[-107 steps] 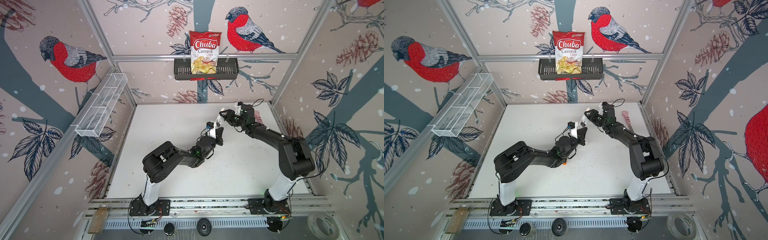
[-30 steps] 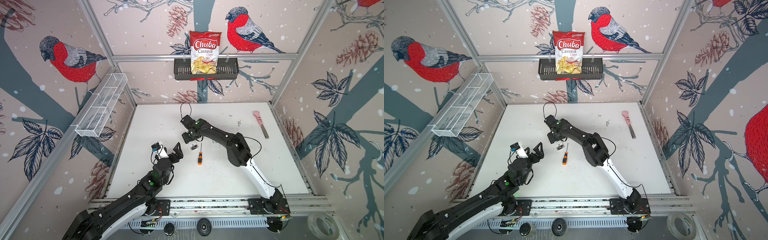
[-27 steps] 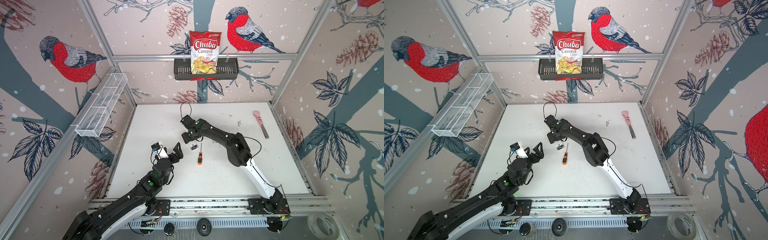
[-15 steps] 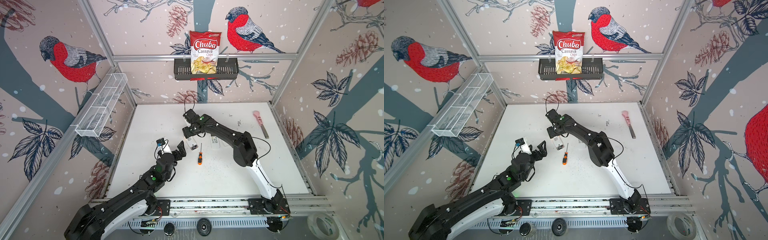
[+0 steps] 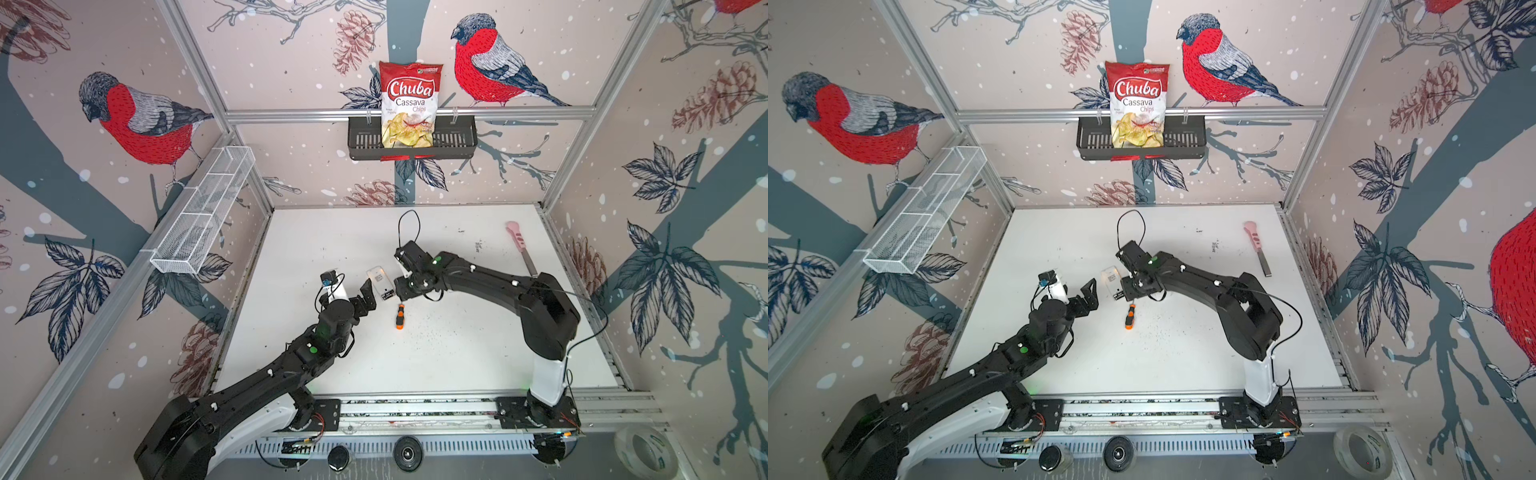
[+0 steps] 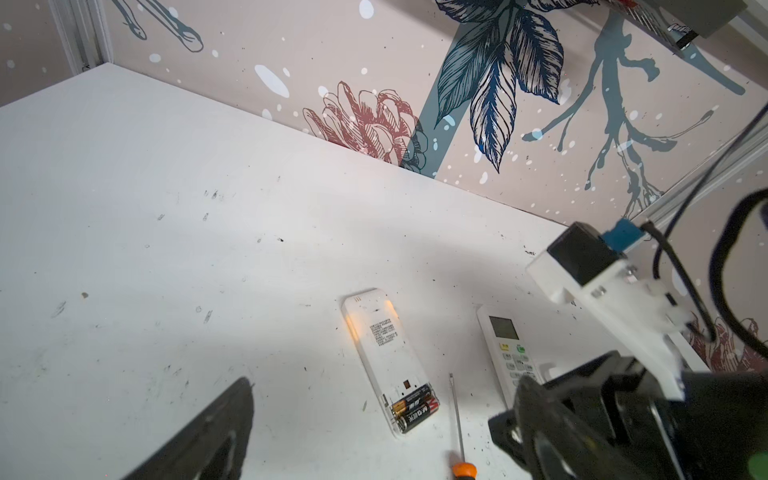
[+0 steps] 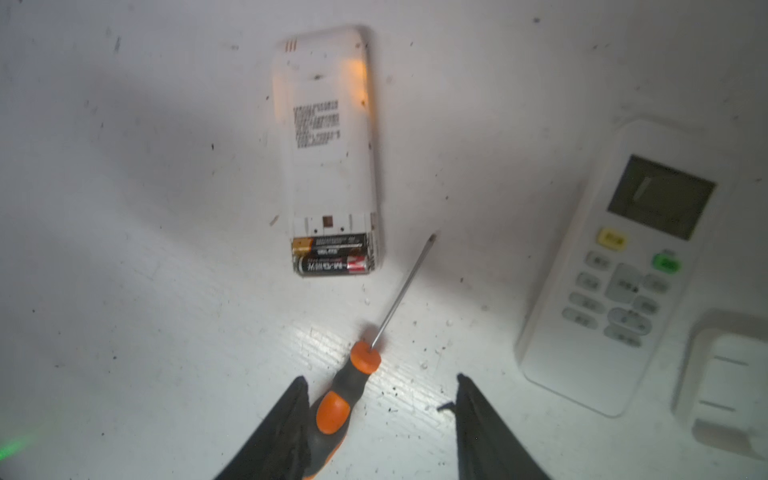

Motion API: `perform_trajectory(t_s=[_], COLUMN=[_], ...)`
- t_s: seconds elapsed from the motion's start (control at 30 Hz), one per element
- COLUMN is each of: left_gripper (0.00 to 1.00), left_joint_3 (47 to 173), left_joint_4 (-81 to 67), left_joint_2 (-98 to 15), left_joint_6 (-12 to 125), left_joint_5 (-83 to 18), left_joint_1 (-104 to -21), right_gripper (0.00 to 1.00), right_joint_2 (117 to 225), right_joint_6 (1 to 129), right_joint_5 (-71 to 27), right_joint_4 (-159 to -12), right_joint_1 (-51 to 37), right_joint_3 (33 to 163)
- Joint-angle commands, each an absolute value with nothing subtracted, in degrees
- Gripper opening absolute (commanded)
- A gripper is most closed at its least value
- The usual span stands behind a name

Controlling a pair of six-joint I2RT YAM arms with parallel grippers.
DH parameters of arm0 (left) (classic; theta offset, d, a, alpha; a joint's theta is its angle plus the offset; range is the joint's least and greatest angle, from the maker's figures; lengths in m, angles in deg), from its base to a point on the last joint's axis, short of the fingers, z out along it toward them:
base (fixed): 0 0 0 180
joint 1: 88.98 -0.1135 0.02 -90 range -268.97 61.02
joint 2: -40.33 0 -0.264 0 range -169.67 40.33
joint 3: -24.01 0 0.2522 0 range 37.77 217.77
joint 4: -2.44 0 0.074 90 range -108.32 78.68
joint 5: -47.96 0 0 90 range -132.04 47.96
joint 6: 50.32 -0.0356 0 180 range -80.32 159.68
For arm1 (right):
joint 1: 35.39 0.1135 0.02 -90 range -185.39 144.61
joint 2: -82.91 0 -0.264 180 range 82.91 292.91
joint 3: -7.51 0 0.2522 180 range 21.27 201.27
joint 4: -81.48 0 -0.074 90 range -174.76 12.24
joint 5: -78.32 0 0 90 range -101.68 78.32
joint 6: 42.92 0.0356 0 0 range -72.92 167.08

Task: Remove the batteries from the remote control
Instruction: 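Open the right gripper, move to the orange screwdriver and grasp its handle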

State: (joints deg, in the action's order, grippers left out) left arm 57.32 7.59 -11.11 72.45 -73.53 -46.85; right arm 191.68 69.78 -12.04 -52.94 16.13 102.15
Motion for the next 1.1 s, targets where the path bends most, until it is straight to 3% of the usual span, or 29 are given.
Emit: perform_trajectory(t_s=[0.0, 0.67, 1.07], left_gripper=[0.97, 0.96, 0.97], left_joint_3=[57.54, 56.32, 55.92], left_joint_4=[9.58, 9.93, 10.3], left_joint_2=[-12.05, -10.82, -10.91], left_joint_6=[71.6, 71.71, 73.6], left_joint_5=[-73.4, -74.46, -73.71], left_joint_1=[-46.96, -46.96, -46.96], right_gripper=[0.55, 0.47, 0.31], right_joint_2=[190.99, 199.29, 197.93], right_joint_6=[73.2, 73.47, 72.99], right_joint_5=[-12.37, -11.33, -9.2], right_joint_4=[-58.56, -59.31, -58.83], right_joint_1=[17.11, 20.77, 21.32], right_joint_3=[99.24, 99.38, 96.57])
